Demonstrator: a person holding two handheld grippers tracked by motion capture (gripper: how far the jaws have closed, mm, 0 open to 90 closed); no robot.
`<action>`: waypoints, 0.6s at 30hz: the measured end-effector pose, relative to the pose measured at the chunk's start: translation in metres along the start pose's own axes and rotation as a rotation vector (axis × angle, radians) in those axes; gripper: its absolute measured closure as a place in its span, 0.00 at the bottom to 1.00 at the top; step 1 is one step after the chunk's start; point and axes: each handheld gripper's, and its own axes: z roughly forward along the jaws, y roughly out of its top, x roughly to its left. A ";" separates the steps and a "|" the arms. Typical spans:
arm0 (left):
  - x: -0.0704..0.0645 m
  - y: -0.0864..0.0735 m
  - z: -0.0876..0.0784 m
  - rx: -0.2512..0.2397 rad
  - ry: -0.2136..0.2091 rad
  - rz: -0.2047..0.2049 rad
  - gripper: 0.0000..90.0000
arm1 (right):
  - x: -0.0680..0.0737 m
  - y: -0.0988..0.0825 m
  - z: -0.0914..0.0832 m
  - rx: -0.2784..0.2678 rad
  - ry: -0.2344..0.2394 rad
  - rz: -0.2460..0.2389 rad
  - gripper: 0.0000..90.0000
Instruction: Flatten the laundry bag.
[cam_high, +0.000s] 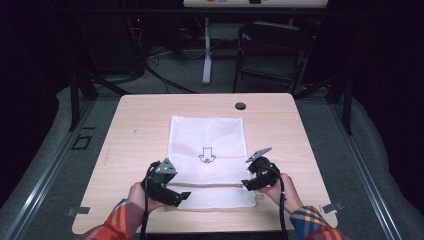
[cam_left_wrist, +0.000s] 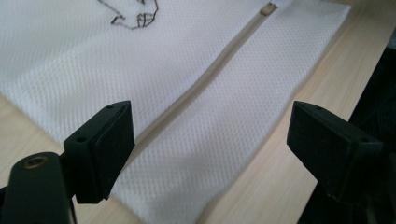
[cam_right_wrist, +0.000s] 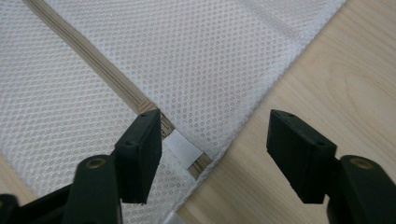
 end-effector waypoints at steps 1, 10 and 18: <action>-0.001 0.003 0.003 -0.003 -0.003 0.005 0.17 | 0.000 0.000 0.000 -0.005 0.006 0.003 0.31; -0.007 0.037 0.041 0.019 0.012 0.075 0.13 | -0.001 -0.002 -0.003 -0.011 0.026 -0.003 0.18; -0.010 0.051 0.058 0.020 -0.004 0.091 0.13 | -0.001 -0.003 -0.005 -0.002 0.026 -0.004 0.17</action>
